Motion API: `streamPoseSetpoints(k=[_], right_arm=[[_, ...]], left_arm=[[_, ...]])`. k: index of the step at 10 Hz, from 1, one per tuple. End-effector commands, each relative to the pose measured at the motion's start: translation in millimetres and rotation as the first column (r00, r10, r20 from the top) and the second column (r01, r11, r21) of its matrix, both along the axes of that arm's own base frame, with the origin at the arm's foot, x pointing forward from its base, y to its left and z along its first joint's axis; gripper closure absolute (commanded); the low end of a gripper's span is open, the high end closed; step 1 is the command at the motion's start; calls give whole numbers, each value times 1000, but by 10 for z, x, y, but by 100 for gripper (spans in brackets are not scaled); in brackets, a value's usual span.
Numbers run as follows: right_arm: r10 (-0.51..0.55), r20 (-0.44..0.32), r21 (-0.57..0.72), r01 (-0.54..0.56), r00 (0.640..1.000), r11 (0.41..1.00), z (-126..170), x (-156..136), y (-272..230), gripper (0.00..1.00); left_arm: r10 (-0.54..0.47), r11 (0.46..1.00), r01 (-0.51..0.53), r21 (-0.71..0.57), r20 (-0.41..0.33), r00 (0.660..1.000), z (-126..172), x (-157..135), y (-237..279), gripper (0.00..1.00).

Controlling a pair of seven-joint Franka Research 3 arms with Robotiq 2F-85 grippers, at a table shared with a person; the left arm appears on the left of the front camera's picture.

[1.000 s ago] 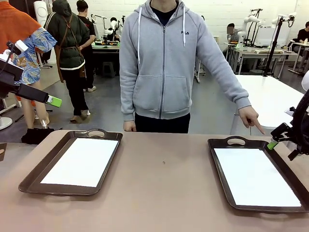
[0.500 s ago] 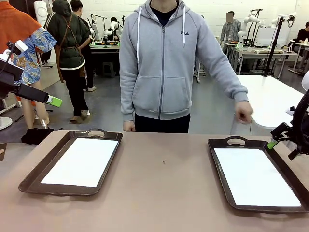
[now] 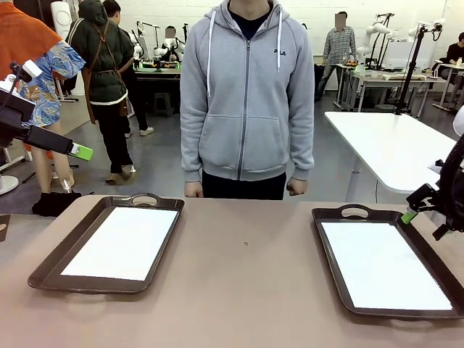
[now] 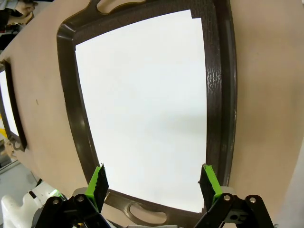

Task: Sort the A4 documents.
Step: Place the A4 Paper in the designated Handle tray.

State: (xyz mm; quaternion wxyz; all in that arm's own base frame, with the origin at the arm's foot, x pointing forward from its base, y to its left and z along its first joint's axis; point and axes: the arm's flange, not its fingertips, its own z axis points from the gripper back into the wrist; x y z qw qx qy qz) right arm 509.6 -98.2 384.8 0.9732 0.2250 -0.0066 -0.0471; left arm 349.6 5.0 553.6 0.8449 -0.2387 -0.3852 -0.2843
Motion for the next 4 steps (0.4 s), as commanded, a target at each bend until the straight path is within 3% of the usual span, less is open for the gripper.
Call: streamPoseSetpoints(k=[1, 4], right_arm=[[8, 0, 1, -8, 1000, 1000, -8, 0, -5, 0], [8, 0, 1, -8, 1000, 1000, -8, 0, -5, 0]], left_arm=[[0, 1000, 0, 0, 3, 1000, -7, 1, -4, 0], [0, 1000, 0, 0, 3, 1000, -7, 1, -4, 0]])
